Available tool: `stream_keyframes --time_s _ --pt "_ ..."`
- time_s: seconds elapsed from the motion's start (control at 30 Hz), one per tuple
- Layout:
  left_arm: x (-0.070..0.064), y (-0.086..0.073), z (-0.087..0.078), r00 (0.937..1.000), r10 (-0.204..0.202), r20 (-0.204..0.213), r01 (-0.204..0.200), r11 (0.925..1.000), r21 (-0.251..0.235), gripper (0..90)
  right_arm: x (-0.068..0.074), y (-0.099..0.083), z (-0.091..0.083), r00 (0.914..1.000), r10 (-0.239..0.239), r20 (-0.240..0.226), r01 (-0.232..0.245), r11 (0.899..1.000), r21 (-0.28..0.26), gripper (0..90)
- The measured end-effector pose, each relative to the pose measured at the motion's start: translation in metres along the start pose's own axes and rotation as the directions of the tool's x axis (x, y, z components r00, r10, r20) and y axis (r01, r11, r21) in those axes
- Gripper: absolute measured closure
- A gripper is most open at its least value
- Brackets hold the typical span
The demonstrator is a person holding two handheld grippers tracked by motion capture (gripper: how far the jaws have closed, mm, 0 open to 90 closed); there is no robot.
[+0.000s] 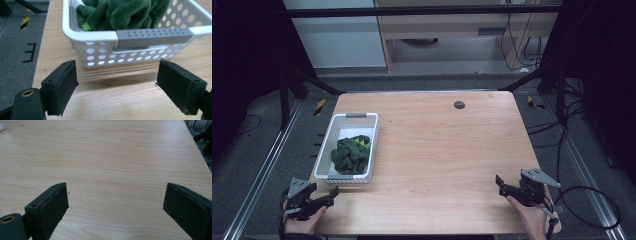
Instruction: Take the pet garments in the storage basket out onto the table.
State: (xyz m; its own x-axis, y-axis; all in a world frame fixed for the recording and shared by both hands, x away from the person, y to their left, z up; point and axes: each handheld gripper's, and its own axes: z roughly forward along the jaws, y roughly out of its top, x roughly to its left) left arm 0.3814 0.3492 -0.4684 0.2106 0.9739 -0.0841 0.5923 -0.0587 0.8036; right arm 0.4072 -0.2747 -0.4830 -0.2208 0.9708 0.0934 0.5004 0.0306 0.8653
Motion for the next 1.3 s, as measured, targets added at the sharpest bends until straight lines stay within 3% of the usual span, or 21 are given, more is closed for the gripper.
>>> stream_keyframes --time_s 0.27,0.37,0.53,0.9,1.3 --pt "-0.003 0.011 -0.017 1.0 0.0 0.002 0.001 0.9985 -0.054 17.1 0.0 0.0 -0.001 0.9995 -0.017 -0.026 0.017 1.0 0.002 6.8" --pt "-0.006 0.014 -0.021 0.9996 -0.006 0.026 0.007 0.9984 -0.055 17.3 0.002 -0.001 -0.001 0.9993 -0.014 -0.034 0.014 1.0 0.01 7.8" --pt "-0.011 0.023 -0.023 0.9986 0.017 0.049 -0.013 0.9979 -0.063 17.9 0.001 -0.001 -0.001 0.9997 -0.014 -0.019 0.014 1.0 0.005 7.9" --pt "-0.009 0.046 -0.025 0.9978 0.03 0.059 -0.024 0.996 -0.086 18.8 0.003 0.0 -0.002 0.9996 -0.024 -0.016 0.024 1.0 0.008 8.8" --pt "-0.016 0.076 -0.021 0.9954 0.062 0.073 -0.054 0.9925 -0.11 20.1 0.005 0.002 -0.001 0.9992 -0.023 -0.033 0.024 1.0 0.01 9.4"
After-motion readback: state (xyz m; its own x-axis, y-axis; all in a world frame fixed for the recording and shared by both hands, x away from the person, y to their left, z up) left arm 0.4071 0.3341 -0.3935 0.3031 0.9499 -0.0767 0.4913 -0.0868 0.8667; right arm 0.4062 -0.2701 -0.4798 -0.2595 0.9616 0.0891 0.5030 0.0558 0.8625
